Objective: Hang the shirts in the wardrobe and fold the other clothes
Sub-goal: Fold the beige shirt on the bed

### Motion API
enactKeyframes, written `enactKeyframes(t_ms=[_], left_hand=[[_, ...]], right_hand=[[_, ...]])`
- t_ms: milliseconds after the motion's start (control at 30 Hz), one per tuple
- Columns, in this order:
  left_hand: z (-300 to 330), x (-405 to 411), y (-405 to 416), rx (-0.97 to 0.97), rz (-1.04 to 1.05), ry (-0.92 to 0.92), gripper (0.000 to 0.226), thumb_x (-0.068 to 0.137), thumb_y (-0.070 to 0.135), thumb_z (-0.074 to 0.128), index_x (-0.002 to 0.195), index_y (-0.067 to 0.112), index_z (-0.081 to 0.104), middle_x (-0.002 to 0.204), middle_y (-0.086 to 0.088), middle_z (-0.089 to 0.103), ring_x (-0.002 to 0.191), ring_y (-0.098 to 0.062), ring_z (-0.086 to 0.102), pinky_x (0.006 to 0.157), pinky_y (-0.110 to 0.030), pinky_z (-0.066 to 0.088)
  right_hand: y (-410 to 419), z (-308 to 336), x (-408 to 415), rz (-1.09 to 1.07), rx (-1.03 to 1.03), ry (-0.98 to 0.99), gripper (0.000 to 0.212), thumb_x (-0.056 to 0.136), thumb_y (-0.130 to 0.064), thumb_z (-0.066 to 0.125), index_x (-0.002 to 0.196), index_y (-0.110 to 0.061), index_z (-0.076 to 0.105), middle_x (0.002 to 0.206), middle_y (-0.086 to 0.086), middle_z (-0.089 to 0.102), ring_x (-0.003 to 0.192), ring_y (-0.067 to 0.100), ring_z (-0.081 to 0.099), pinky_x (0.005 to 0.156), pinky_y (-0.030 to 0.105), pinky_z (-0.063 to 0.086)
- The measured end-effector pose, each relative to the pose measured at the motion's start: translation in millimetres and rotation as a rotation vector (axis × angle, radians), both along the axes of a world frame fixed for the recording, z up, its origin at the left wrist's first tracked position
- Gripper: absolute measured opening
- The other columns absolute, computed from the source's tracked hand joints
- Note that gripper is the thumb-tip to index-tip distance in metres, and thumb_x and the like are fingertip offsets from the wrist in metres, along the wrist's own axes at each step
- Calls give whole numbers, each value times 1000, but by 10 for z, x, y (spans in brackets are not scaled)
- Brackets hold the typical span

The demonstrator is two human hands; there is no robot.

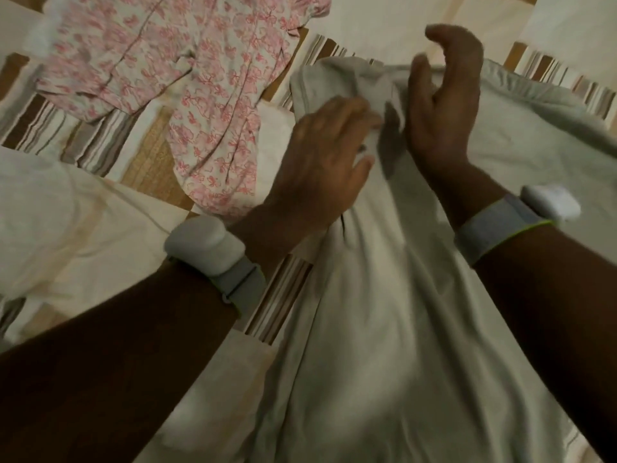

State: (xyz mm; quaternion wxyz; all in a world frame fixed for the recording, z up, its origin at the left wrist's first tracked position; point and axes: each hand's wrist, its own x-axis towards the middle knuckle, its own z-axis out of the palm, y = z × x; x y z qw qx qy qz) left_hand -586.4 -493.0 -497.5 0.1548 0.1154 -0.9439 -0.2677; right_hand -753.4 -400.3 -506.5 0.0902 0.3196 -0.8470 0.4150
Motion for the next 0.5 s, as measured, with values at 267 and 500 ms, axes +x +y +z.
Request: enactKeyframes(t_ms=[267, 500], left_hand=[[-409, 63, -152, -233, -178, -382, 82, 97, 70, 28, 165, 26, 17, 174, -4, 5, 160, -30, -4, 125, -64, 0], [-157, -173, 23, -31, 98, -545, 91, 80, 70, 46, 159, 31, 26, 174, -3, 2, 160, -25, -1, 120, -69, -3]], right_hand=[[1240, -162, -240, 165, 678, -61, 62, 108, -59, 29, 162, -29, 28, 172, 3, 18, 159, 25, 11, 128, 49, 7], [2386, 48, -1347, -487, 658, -353, 73, 105, -60, 31, 164, -19, 22, 171, 11, 17, 158, 30, 14, 127, 51, 12]])
